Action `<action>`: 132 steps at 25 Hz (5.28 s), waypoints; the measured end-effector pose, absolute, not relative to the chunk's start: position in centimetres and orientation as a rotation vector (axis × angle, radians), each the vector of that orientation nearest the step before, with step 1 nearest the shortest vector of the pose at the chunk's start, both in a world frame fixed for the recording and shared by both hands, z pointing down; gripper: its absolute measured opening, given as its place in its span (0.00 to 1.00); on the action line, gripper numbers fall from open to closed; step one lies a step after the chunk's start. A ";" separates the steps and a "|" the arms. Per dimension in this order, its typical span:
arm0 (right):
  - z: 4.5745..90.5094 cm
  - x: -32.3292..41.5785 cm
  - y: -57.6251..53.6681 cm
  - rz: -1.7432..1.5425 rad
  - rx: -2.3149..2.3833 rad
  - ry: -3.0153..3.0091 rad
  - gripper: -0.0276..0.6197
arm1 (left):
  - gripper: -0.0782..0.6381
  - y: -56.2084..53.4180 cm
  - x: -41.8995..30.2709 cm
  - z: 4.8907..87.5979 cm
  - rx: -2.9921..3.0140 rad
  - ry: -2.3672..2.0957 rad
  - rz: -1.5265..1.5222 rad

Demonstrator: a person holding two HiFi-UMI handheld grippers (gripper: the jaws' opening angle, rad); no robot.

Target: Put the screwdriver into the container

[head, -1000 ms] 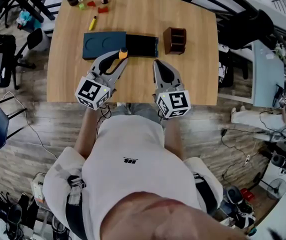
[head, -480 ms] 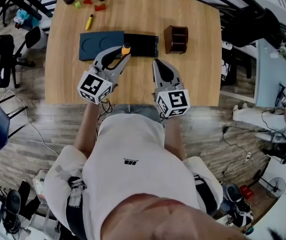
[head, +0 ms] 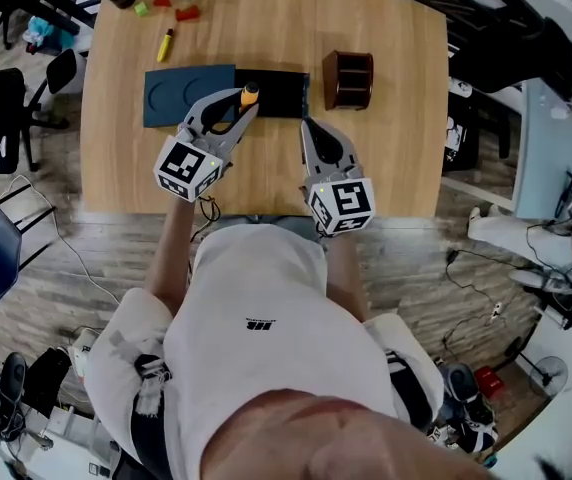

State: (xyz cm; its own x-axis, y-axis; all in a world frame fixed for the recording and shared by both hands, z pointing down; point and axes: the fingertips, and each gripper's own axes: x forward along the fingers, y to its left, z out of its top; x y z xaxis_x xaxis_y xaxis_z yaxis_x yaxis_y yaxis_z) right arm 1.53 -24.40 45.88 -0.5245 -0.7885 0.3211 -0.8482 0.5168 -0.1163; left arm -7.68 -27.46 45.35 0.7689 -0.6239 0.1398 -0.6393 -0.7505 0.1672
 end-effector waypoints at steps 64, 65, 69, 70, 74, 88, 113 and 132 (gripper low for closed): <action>60.2 7.9 -30.9 0.791 1.334 -2.413 0.04 | 0.27 -35.0 2.7 68.3 2.505 -0.799 0.855; 60.3 7.9 -30.9 0.794 1.334 -2.412 0.04 | 0.27 -35.0 2.8 68.7 2.503 -0.791 0.871; 60.7 8.0 -31.1 0.804 1.335 -2.410 0.04 | 0.27 -34.9 3.1 70.1 2.493 -0.764 0.913; 60.7 8.0 -31.1 0.806 1.335 -2.409 0.04 | 0.27 -34.9 3.1 70.2 2.488 -0.759 0.928; 61.0 7.9 -31.2 0.817 1.335 -2.405 0.04 | 0.27 -34.9 3.1 71.2 2.459 -0.743 0.970; 61.6 8.6 -31.0 0.838 1.352 -2.386 0.04 | 0.27 -34.6 3.6 74.0 2.385 -0.694 1.051; 61.3 8.4 -30.2 0.826 1.371 -2.382 0.04 | 0.29 -33.9 3.8 75.0 2.357 -0.672 1.115; 58.6 8.4 -28.8 0.745 1.404 -2.400 0.04 | 0.39 -34.0 3.6 71.1 2.438 -0.800 1.030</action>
